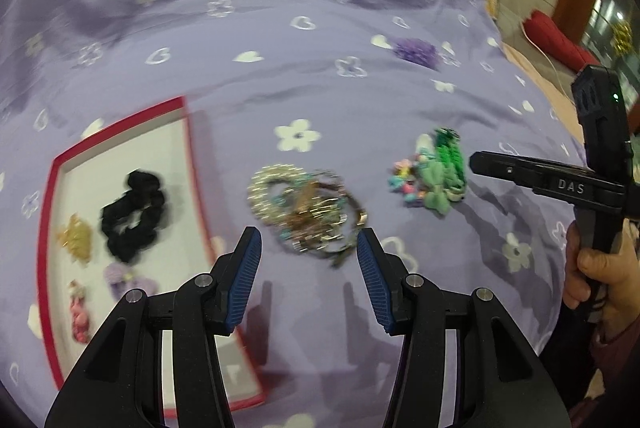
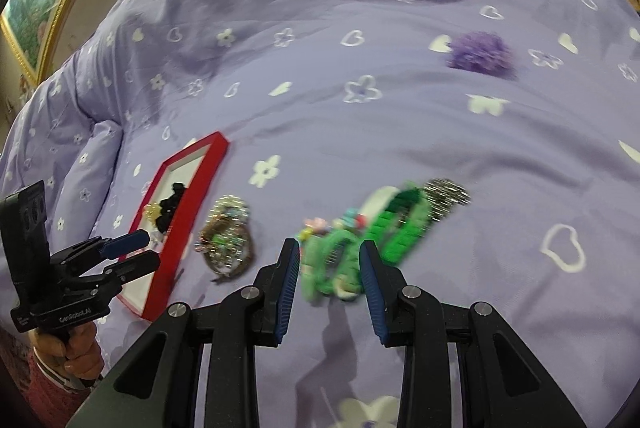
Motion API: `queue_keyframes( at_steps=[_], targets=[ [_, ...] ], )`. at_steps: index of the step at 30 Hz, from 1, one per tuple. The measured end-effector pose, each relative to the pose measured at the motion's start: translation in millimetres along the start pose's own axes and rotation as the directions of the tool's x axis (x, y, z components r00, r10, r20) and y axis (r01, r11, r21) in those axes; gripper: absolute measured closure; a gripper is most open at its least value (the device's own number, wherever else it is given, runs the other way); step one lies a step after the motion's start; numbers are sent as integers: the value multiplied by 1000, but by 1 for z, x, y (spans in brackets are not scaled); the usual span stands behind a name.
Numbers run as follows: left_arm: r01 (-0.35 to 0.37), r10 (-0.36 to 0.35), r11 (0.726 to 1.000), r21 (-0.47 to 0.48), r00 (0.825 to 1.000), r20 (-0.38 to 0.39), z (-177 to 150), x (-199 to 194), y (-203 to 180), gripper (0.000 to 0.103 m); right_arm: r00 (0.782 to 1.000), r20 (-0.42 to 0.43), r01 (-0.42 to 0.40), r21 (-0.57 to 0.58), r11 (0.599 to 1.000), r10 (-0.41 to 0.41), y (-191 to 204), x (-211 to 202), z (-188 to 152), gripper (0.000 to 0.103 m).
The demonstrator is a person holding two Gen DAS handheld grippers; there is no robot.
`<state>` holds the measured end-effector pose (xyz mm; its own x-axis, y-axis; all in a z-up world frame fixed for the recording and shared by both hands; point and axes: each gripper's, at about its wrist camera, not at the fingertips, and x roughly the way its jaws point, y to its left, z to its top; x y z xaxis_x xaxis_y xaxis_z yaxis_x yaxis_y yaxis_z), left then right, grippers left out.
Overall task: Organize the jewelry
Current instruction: 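Move both tools back over the remaining accessories, then grasp the beaded bracelet with the left tool while the right tool grasps the green braided tie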
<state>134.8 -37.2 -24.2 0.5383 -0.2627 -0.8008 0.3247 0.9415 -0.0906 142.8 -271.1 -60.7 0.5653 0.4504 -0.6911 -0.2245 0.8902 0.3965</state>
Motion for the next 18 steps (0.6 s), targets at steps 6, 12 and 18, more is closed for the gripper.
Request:
queue_keyframes(
  at_steps=[6, 12, 18],
  targets=[
    [24, -22, 999, 44, 999, -34, 12, 23, -17, 58, 1000, -4, 11, 30, 999, -11, -17, 0, -2, 69],
    [38, -34, 998, 54, 996, -78, 16, 46, -20, 72, 1000, -7, 9, 38, 999, -9, -22, 3, -1, 69],
    [60, -54, 997, 53, 992, -114, 17, 64, -18, 78, 1000, -11, 12, 50, 999, -12, -28, 8, 0, 69]
  ],
)
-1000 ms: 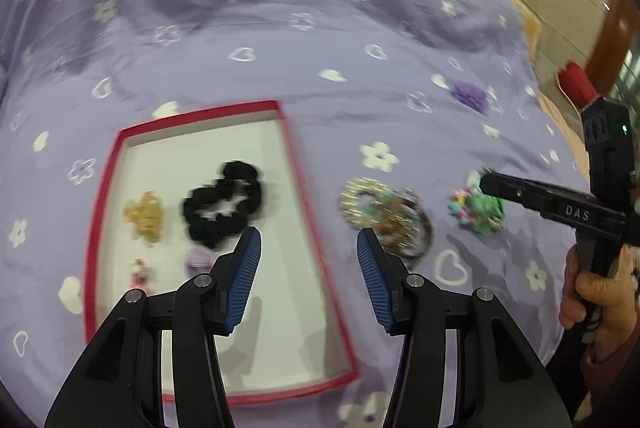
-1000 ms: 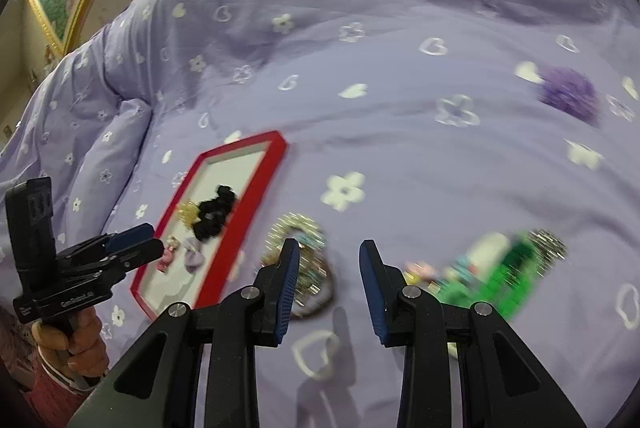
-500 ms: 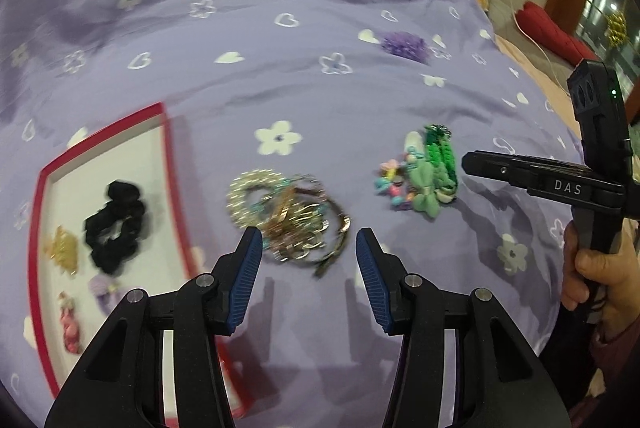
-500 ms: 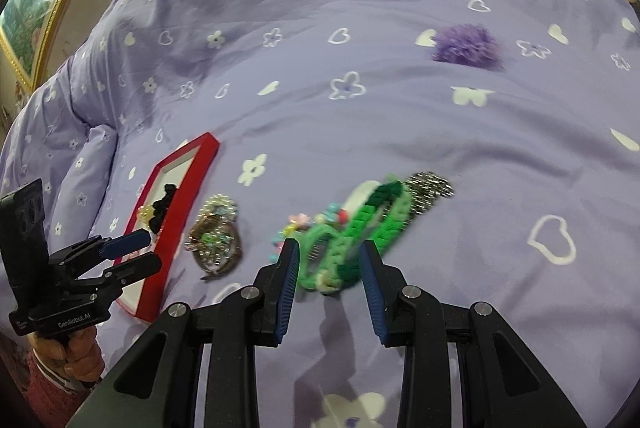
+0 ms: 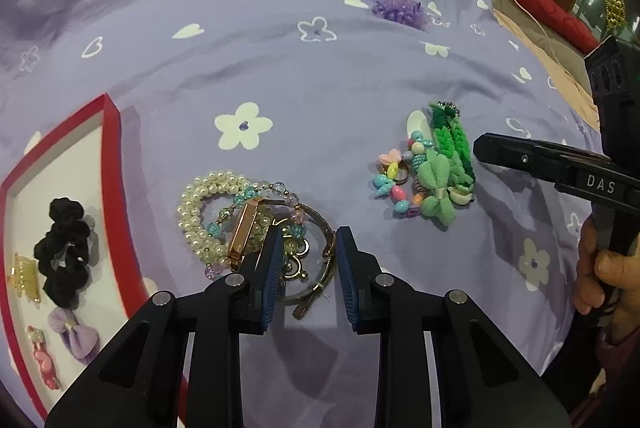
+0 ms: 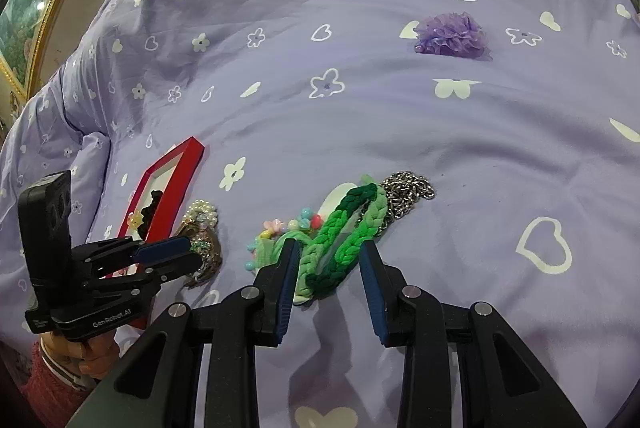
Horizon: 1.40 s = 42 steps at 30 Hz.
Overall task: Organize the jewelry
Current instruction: 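Grasp the beaded bracelet with the left tool while the right tool grasps the green braided tie, then carry the bracelet and green braided tie into the box lid and release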
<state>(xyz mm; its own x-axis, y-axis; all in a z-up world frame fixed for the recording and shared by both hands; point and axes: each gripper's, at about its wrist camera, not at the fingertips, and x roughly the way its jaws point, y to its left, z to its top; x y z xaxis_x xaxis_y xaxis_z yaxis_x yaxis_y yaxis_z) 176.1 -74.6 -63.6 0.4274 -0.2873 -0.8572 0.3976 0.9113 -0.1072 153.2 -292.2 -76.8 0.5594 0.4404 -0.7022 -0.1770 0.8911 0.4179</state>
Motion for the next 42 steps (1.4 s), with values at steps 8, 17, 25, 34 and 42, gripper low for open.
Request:
queue_keyframes(
  at_steps=[8, 17, 25, 34, 42],
  targets=[
    [46, -45, 999, 0, 999, -15, 1, 11, 3, 86, 1000, -13, 11, 1, 1000, -11, -4, 11, 4, 69],
    [64, -64, 998, 8, 998, 9, 1, 7, 0, 96, 997, -24, 76, -38, 996, -77, -2, 26, 3, 89],
    [50, -48, 998, -24, 996, 76, 1, -20, 7, 97, 998, 37, 62, -51, 997, -60, 6, 3, 5, 93],
    [40, -26, 996, -77, 985, 171, -3, -67, 19, 97, 997, 73, 3, -72, 997, 2, 29, -15, 8, 93],
    [43, -8, 988, -148, 973, 229, -15, -101, 38, 97, 996, 73, -45, -113, 993, 54, 59, -18, 7, 93]
  ],
)
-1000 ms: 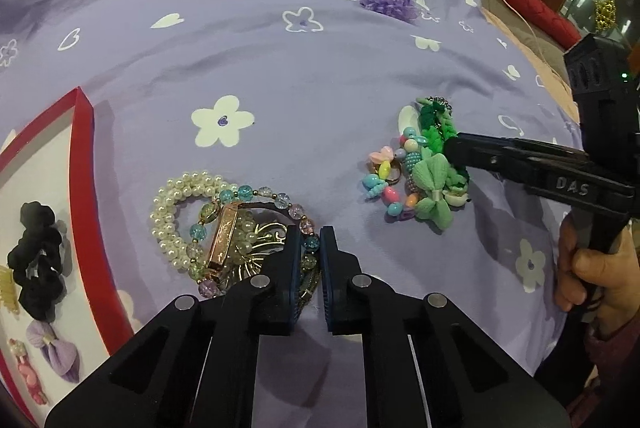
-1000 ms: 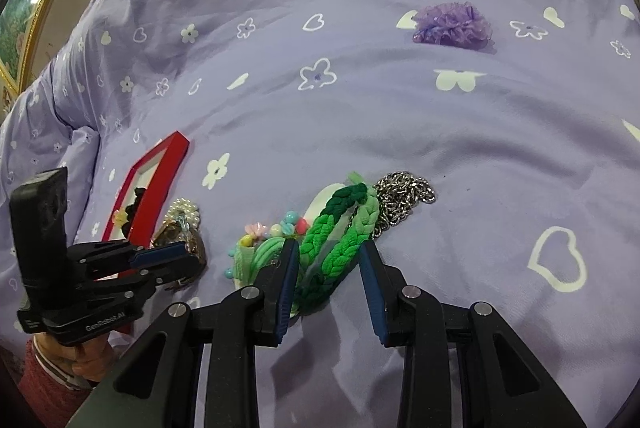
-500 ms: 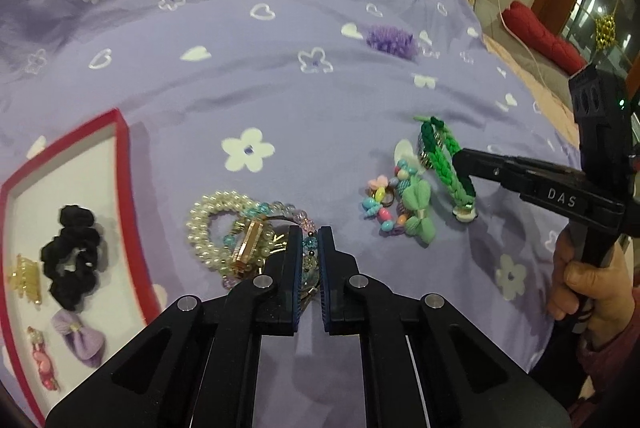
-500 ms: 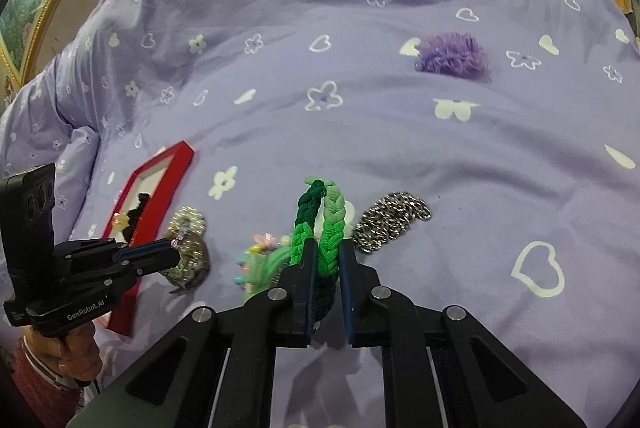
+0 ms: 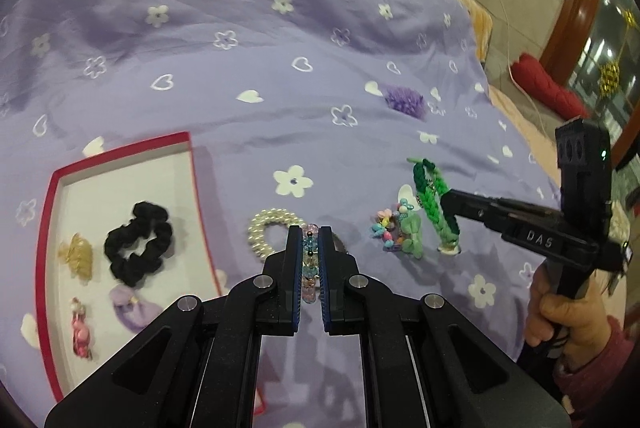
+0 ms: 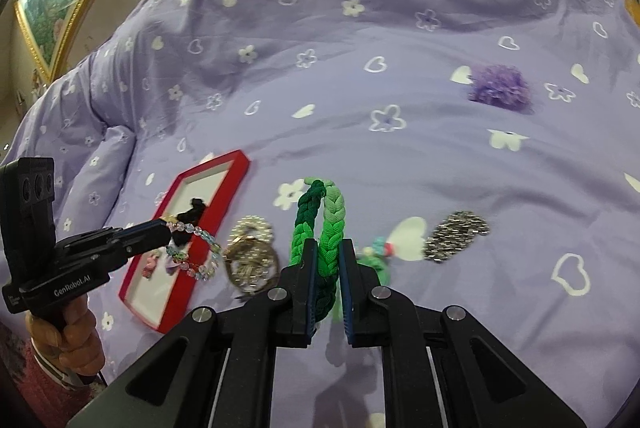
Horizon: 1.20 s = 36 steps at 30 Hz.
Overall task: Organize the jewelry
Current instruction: 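Carry the bracelet and green braided tie into the box lid and release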
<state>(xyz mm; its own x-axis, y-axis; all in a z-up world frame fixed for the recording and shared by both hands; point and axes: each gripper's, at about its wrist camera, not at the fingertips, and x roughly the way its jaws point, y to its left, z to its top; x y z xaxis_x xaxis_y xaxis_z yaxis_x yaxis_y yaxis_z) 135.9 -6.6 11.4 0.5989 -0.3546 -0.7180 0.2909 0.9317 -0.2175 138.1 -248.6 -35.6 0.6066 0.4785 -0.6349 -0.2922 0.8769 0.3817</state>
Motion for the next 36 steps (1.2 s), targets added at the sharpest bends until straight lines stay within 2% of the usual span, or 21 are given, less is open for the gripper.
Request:
queue_keyframes(
  at_steps=[16, 24, 36],
  targets=[
    [-64, 78, 984, -166, 993, 83, -32, -64, 55, 97, 991, -51, -131, -84, 988, 127, 73, 20, -6, 93],
    [-112, 136, 965, -238, 987, 83, -54, -84, 87, 97, 977, -104, -202, -142, 969, 188, 118, 40, -16, 93],
    [-163, 180, 935, -316, 983, 26, -88, -80, 126, 97, 953, -193, -275, -217, 937, 235, 179, 77, -30, 93]
  ],
)
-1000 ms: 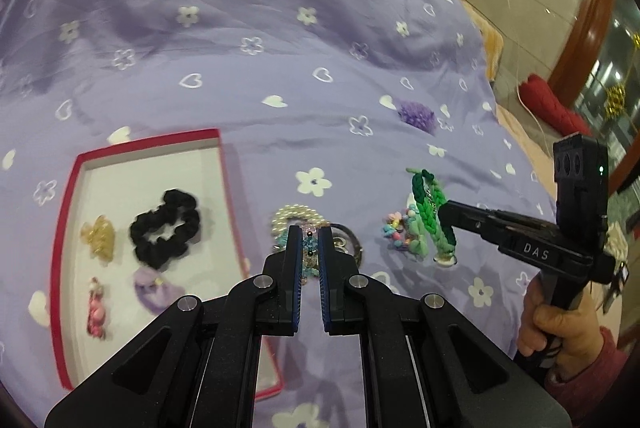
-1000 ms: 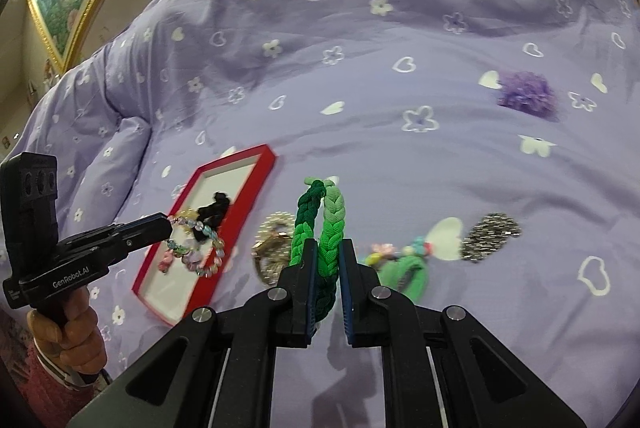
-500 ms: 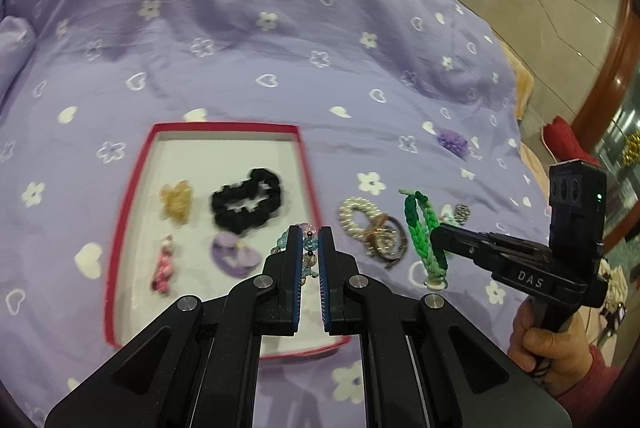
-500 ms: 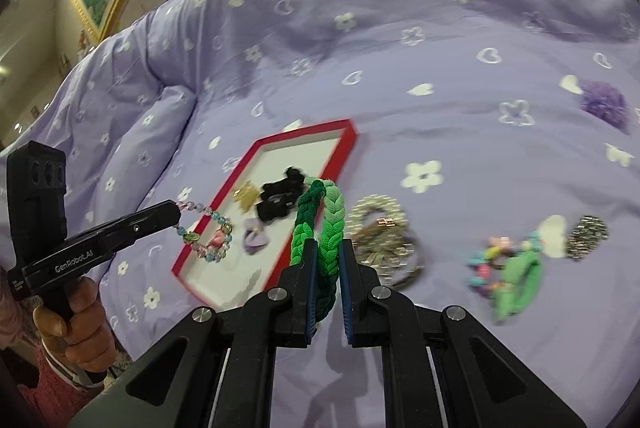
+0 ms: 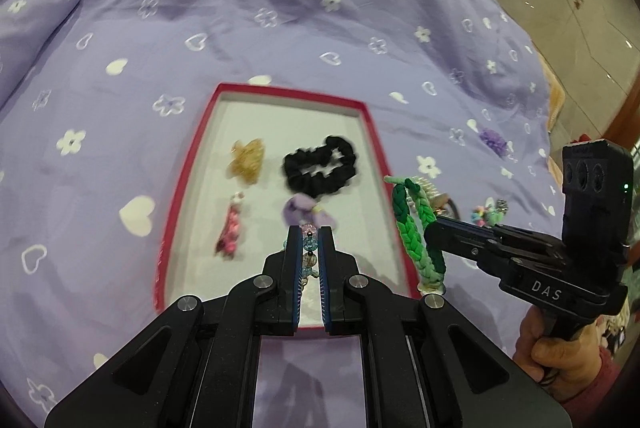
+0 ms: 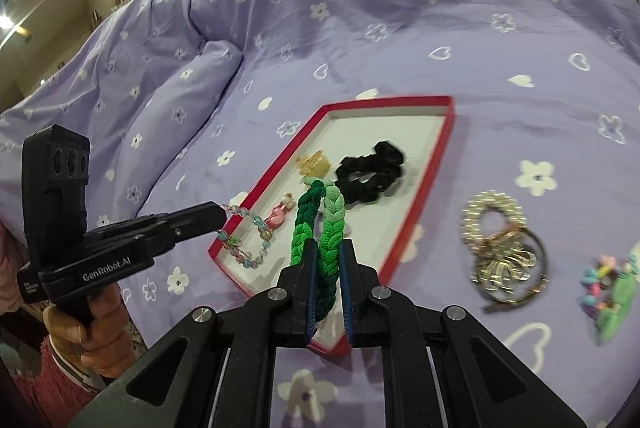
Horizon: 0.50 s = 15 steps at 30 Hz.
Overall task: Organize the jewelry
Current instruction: 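Carry the bracelet and green braided tie into the box lid and release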
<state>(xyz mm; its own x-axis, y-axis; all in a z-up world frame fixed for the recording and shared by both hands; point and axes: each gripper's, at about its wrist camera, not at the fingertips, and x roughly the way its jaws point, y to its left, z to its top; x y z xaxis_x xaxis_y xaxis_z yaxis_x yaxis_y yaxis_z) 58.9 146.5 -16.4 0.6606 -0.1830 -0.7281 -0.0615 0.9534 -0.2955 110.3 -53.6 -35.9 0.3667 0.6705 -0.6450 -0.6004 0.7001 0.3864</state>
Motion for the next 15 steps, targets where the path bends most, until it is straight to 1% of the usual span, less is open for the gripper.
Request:
queue_keyframes(
  at_steps=[6, 15],
  targets=[
    [-30, 29, 998, -51, 999, -31, -12, 10, 27, 97, 999, -54, -5, -36, 999, 3, 13, 29, 1, 93],
    [-83, 77, 992, -93, 994, -73, -23, 27, 55, 97, 990, -137, 29, -76, 997, -39, 14, 64, -3, 93]
  ],
)
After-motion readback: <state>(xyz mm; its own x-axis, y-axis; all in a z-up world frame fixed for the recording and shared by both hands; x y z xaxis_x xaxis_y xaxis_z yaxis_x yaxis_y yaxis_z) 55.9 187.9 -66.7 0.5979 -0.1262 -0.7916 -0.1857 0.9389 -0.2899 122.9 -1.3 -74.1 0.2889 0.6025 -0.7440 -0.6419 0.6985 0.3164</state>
